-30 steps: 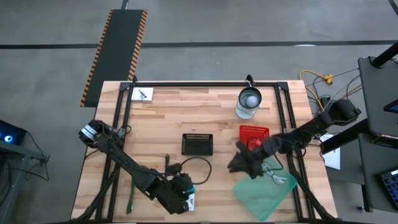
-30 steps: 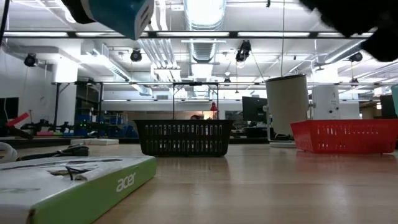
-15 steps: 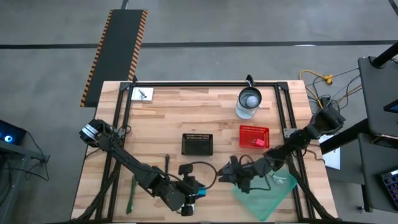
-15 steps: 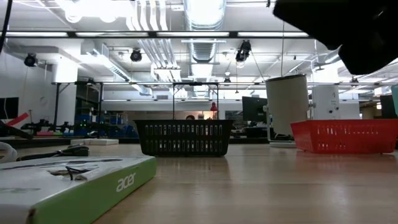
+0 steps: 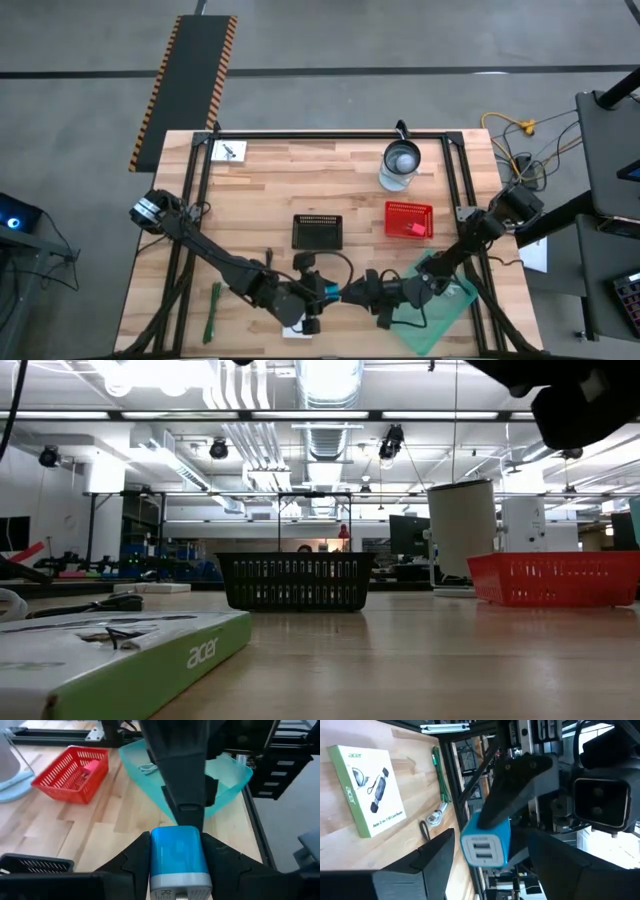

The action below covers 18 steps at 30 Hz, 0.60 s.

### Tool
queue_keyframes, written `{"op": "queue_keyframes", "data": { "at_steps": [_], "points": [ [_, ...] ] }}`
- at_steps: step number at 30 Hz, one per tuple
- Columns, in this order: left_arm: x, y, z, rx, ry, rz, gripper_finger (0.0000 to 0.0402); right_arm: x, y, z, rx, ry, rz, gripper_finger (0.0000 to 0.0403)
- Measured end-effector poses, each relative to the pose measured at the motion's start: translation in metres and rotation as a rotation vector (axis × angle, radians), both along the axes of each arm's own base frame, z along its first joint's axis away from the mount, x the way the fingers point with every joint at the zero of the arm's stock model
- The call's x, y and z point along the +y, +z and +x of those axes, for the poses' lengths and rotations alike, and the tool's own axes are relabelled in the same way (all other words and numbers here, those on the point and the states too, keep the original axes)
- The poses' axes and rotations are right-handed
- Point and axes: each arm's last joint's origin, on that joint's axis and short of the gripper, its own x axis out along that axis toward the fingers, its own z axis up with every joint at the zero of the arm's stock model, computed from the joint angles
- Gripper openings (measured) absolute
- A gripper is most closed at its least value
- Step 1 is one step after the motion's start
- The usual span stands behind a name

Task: Pick and place items into bin
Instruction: Put the blue charger adapter into the red bin

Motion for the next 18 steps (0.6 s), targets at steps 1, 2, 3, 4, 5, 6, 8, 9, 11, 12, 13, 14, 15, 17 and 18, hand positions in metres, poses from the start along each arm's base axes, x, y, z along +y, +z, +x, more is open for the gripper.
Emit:
{"op": "queue_keyframes", "data": {
  "at_steps": [1, 2, 3, 4, 5, 6, 8, 9, 11, 12, 13, 14, 15, 17, 18],
  "points": [
    [0.0006, 0.0004, 0.0005, -0.006, 0.008, 0.003, 0.0129, -0.0003, 0.0006, -0.0004, -0.001, -0.001, 0.001, 0.0234],
    [0.0008, 0.0012, 0.0012, -0.016, 0.008, 0.005, 0.0129, -0.0008, 0.0008, -0.0007, -0.002, -0.007, 0.000, 0.0233],
    [0.0010, 0.0027, 0.0024, -0.030, 0.004, 0.009, 0.0129, -0.0010, 0.0012, -0.0009, -0.003, -0.008, 0.001, 0.0233],
    [0.0005, 0.0042, 0.0031, -0.045, -0.005, 0.015, 0.0129, -0.0012, 0.0016, -0.0009, -0.004, -0.010, -0.001, 0.0233],
    [0.0001, 0.0054, 0.0037, -0.057, -0.012, 0.021, 0.0129, -0.0012, 0.0016, -0.0009, -0.005, -0.011, -0.005, 0.0233],
    [-0.0003, 0.0065, 0.0040, -0.066, -0.018, 0.024, 0.0129, -0.0013, 0.0016, -0.0009, -0.006, -0.015, -0.013, 0.0233],
    [0.0002, 0.0071, 0.0048, -0.072, -0.021, 0.025, 0.0129, -0.0015, 0.0017, -0.0009, -0.008, -0.022, -0.019, 0.0233],
    [0.0003, 0.0072, 0.0049, -0.073, -0.021, 0.026, 0.0129, -0.0015, 0.0019, -0.0009, -0.009, -0.023, -0.017, 0.0233],
    [0.0007, 0.0073, 0.0051, -0.072, -0.024, 0.034, 0.0129, -0.0015, 0.0019, -0.0009, -0.009, -0.023, -0.017, 0.0233],
    [0.0007, 0.0074, 0.0052, -0.073, -0.027, 0.039, 0.0129, -0.0016, 0.0019, -0.0008, -0.010, -0.024, -0.017, 0.0233],
    [0.0008, 0.0074, 0.0053, -0.073, -0.027, 0.039, 0.0129, -0.0016, 0.0022, -0.0008, -0.012, -0.024, -0.015, 0.0233],
    [0.0008, 0.0073, 0.0055, -0.074, -0.026, 0.038, 0.0129, -0.0016, 0.0024, -0.0008, -0.013, -0.024, -0.014, 0.0233],
    [0.0007, 0.0075, 0.0059, -0.079, -0.026, 0.035, 0.0129, -0.0015, 0.0029, -0.0007, -0.018, -0.024, -0.010, 0.0232],
    [0.0008, 0.0076, 0.0061, -0.080, -0.026, 0.035, 0.0129, -0.0014, 0.0038, -0.0006, -0.025, -0.024, -0.004, 0.0231],
    [0.0008, 0.0076, 0.0064, -0.082, -0.026, 0.032, 0.0129, -0.0014, 0.0040, -0.0006, -0.027, -0.024, -0.002, 0.0230]
  ]
}}
